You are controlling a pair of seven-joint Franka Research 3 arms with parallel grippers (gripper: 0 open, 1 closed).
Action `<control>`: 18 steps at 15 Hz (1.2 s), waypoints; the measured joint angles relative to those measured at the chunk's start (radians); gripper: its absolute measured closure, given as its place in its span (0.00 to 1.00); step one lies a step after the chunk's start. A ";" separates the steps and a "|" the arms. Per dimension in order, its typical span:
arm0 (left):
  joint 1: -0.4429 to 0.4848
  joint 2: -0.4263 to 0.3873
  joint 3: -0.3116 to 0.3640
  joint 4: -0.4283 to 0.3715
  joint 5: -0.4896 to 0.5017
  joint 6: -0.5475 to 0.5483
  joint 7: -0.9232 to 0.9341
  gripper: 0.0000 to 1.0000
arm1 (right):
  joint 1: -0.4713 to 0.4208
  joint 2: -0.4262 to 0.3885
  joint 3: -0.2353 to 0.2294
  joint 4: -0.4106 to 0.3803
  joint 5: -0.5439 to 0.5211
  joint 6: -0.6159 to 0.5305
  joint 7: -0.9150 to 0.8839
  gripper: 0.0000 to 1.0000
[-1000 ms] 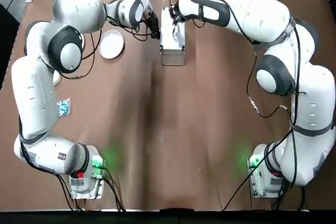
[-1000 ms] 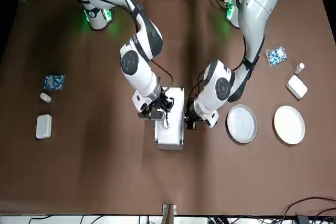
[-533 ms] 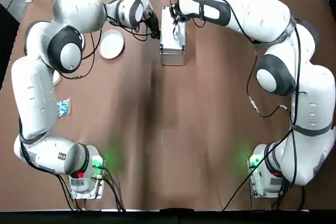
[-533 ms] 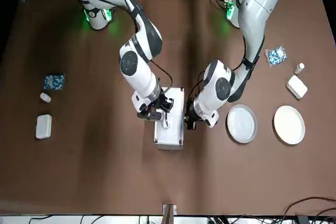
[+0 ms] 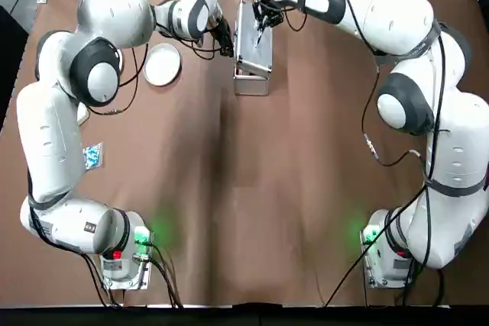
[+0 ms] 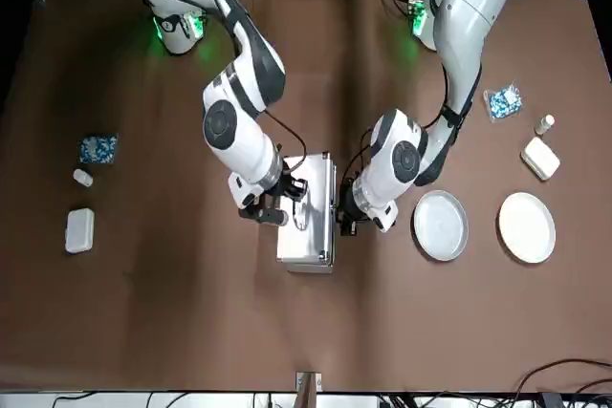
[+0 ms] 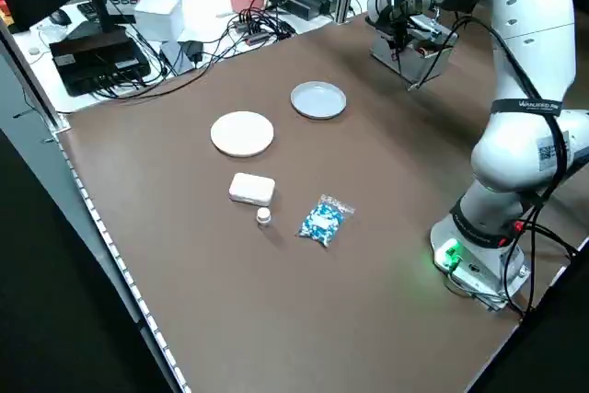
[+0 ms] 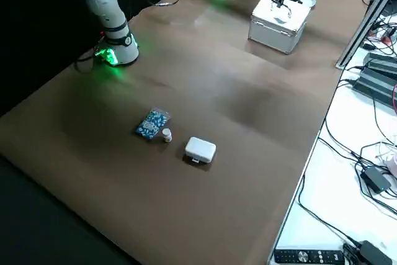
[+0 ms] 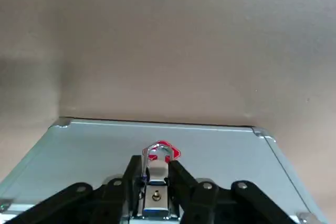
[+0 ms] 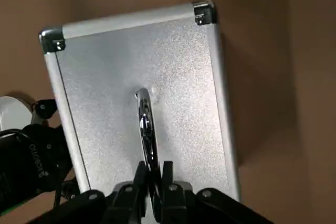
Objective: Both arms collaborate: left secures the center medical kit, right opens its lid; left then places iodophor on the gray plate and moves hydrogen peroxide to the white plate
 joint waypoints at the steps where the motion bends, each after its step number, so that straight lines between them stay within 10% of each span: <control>1: 0.000 0.000 0.000 0.000 0.000 0.000 0.000 0.72 | -0.008 -0.001 0.002 0.007 0.002 -0.020 -0.001 0.86; 18: 0.000 0.001 0.000 0.001 0.000 0.000 0.000 0.72 | -0.157 -0.046 0.010 -0.008 0.021 -0.260 -0.099 0.86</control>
